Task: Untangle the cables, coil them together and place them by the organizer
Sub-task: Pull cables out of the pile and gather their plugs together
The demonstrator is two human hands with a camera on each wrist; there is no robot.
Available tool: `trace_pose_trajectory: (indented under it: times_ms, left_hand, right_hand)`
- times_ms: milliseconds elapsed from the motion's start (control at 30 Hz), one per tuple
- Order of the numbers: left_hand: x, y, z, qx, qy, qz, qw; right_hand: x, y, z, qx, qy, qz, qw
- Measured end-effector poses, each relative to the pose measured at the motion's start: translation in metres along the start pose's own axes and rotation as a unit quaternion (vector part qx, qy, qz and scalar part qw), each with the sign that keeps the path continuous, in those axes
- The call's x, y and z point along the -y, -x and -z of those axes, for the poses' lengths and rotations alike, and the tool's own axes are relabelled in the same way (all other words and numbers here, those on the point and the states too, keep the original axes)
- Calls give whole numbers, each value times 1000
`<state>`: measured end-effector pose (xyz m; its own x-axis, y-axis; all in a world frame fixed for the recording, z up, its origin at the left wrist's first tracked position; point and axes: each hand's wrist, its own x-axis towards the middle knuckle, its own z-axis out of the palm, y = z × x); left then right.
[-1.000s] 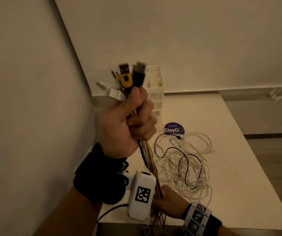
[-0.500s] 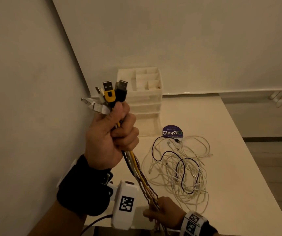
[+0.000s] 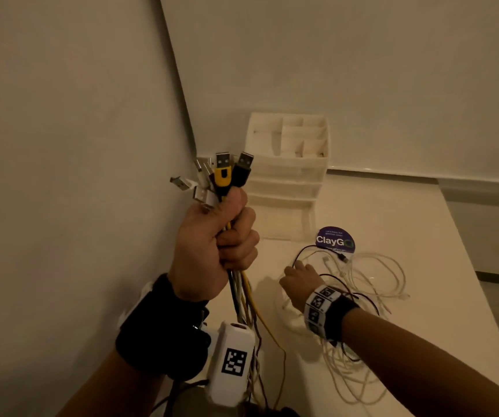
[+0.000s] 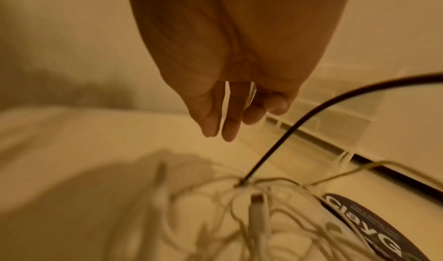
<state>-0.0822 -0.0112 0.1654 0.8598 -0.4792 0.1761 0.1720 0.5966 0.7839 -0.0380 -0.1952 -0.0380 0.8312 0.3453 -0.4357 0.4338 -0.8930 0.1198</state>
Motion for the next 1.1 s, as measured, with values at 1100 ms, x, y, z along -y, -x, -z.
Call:
trace_pose_trajectory:
  times_ms: [1100]
  left_hand:
    - [65, -121, -39, -52, -61, 83, 993]
  right_hand:
    - [-61, 148, 158, -387, -805, -38, 449]
